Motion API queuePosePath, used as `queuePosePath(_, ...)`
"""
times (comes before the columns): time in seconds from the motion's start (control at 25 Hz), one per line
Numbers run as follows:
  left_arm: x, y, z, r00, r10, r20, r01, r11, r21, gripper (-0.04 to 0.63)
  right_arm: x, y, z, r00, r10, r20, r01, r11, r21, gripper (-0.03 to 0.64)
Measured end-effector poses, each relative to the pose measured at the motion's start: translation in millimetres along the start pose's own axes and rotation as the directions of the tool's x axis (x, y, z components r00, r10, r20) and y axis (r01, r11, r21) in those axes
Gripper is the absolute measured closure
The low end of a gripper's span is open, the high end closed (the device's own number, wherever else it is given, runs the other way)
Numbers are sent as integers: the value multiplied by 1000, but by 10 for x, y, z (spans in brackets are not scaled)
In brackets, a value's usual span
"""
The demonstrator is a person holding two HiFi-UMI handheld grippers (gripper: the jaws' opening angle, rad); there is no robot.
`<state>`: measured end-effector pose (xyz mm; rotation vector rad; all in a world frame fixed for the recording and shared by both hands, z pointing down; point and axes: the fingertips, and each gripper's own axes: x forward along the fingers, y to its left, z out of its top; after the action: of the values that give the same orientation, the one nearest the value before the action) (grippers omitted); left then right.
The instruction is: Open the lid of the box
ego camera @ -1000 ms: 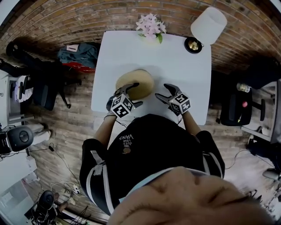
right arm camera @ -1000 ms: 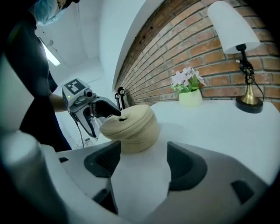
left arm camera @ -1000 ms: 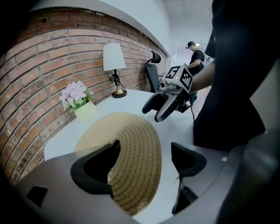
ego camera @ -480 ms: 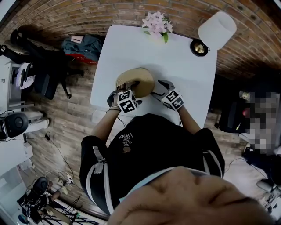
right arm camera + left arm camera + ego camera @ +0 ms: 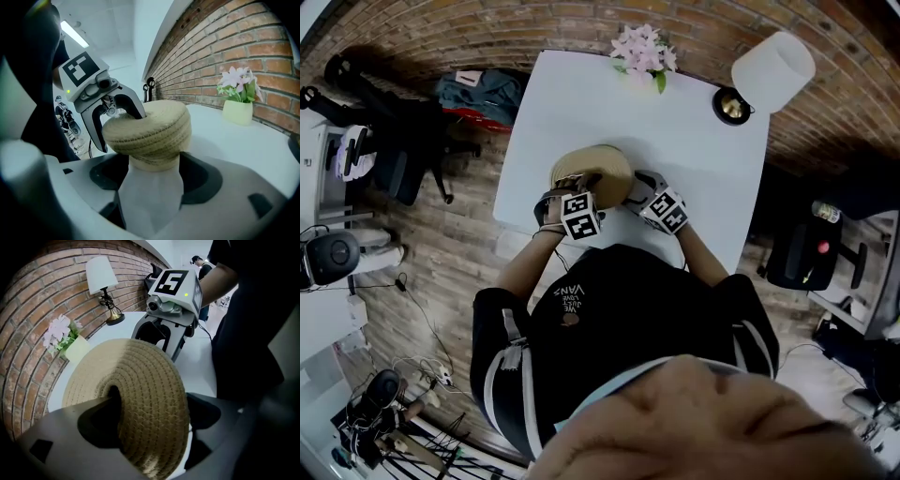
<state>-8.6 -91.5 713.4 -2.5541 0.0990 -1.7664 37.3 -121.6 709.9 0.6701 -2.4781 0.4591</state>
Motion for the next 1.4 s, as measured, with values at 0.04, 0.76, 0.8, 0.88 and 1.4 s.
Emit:
queuePosePath(0.04,7,13,0,1000,8,-1,-8,1000,2,181,15,-4,0,1000,1,-2,-1,1000,-1,305)
queuePosePath(0.76,-4,88,0,997,78,-16,-77,996,48,219,82,-38,-36,1000,9,-9,-9,999,39,307)
queuePosePath(0.8,-11,90,1,997,77,-14,-76,996,47,221,83,-39,-34,1000,10,-9,-10,999,41,307)
queuePosePath(0.88,-25,91,6,997,75,-10,-75,996,44,224,83,-40,-33,1000,9,-9,-8,999,42,305)
queuePosePath(1.4,-252,101,137,987,134,88,-134,991,0,235,52,-47,-46,1000,-2,-7,3,999,42,307)
